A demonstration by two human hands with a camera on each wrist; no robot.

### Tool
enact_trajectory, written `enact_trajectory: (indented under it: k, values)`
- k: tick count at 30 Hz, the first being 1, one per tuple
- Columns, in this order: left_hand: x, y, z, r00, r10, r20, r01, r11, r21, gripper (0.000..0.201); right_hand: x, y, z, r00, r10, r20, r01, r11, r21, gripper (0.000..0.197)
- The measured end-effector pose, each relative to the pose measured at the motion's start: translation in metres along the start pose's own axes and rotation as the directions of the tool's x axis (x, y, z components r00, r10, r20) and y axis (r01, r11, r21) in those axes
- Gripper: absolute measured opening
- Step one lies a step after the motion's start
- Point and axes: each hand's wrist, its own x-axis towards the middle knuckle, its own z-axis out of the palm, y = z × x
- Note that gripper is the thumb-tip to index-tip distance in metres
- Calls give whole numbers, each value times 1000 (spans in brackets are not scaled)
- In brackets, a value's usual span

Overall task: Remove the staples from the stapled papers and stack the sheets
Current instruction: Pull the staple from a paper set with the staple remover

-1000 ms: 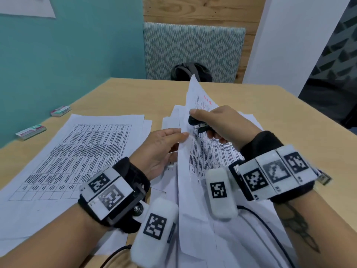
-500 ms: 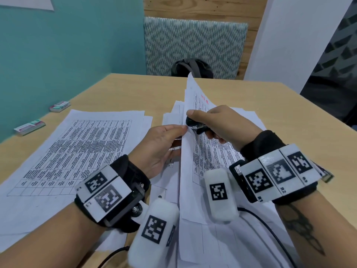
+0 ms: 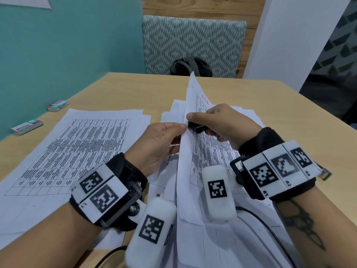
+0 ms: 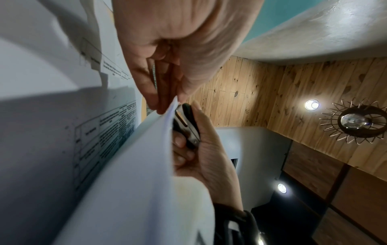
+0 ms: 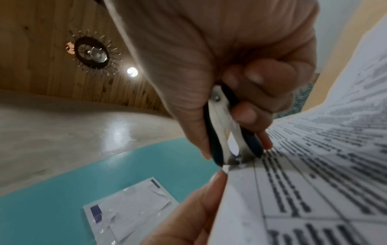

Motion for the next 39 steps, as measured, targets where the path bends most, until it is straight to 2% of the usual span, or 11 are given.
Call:
enact_trajectory:
  k: [5, 11, 16, 21, 29, 32, 34, 36, 39]
  values:
    - [-3, 2, 1, 1000, -8, 8, 8, 1000, 4, 15, 0, 0, 0, 997, 75, 11, -76, 991, 113, 30]
    - [-2, 3, -1, 1000, -15, -12, 14, 1000, -2, 19, 0, -3, 2, 985, 161, 59, -171, 947, 273, 26]
    - [2, 6, -6, 998, -65, 18, 65, 997, 30, 5, -2, -5, 4, 986, 149, 77, -163, 959, 233, 24]
    - [4, 7, -10, 990, -113, 87, 104, 990, 99, 1, -4, -5, 3, 983, 154, 104, -174, 959, 223, 25]
    - [3, 8, -10, 994, -88, 65, 75, 982, 173, 11, -5, -6, 2, 985, 149, 88, -163, 969, 186, 20]
    - [3, 8, -10, 990, -117, 75, 104, 980, 168, 6, -6, -7, 2, 990, 132, 44, -137, 984, 115, 26]
    - [3, 8, -9, 989, -132, 62, 121, 981, 154, 6, -8, -8, 1, 997, 79, -14, -79, 997, -2, 31]
    - [4, 6, -10, 992, -127, 25, 122, 981, 148, 12, -10, -9, -1, 998, 7, -67, -13, 996, -90, 26]
    - [4, 5, -12, 992, -128, 2, 127, 984, 126, 8, -10, -9, -6, 995, -21, -100, 11, 996, -93, 25]
